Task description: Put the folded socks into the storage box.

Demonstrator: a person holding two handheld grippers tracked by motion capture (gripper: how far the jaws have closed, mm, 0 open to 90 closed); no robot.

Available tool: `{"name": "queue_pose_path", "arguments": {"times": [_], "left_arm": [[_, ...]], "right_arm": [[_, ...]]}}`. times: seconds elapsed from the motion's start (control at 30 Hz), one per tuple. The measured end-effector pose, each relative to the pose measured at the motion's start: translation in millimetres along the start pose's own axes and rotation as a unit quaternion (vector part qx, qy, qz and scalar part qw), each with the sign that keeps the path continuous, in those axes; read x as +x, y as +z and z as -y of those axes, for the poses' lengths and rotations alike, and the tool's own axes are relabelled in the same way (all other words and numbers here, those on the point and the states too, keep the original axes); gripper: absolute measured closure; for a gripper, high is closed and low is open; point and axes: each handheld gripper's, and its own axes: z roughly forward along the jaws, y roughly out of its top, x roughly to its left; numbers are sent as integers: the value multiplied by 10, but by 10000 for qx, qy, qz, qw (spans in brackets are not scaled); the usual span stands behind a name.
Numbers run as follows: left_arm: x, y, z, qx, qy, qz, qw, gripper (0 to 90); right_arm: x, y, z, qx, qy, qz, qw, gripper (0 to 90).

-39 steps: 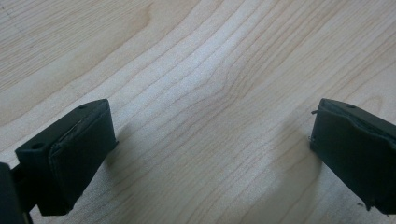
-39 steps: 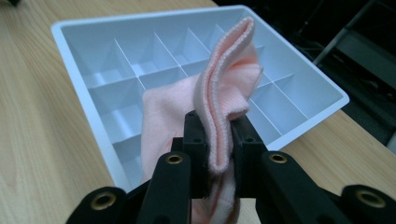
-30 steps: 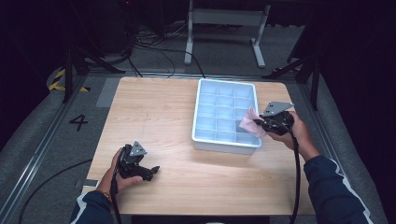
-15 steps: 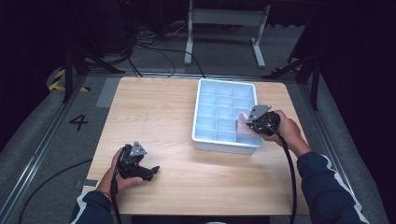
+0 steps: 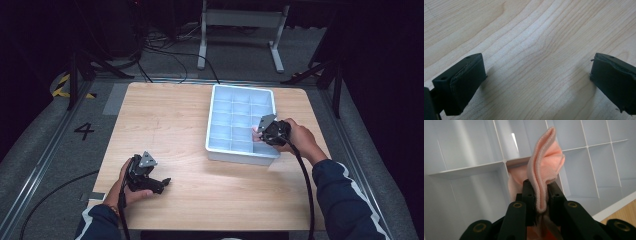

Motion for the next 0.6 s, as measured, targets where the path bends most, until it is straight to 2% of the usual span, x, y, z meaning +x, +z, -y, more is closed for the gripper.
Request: {"name": "queue_pose_path", "arguments": {"times": [0.13, 0.23, 0.37, 0.43, 0.6], "left_arm": [[0, 3, -3, -5, -3, 1, 10000, 3], [-1, 3, -3, -5, -3, 0, 10000, 3], [-1, 3, -3, -5, -3, 1, 10000, 3], [0, 3, -2, -6, -3, 1, 10000, 3], [-1, 3, -2, -6, 0, -3, 10000, 3]], "right_arm": [[-32, 12, -14, 82, -23, -96, 9999, 797], [-83, 57, -32, 245, -37, -263, 9993, 797], [-100, 79, -45, 337, -116, -330, 9988, 797], [-120, 97, -45, 354, -48, -425, 9985, 796], [-126, 129, -47, 417, 10, -442, 9982, 796]]}}
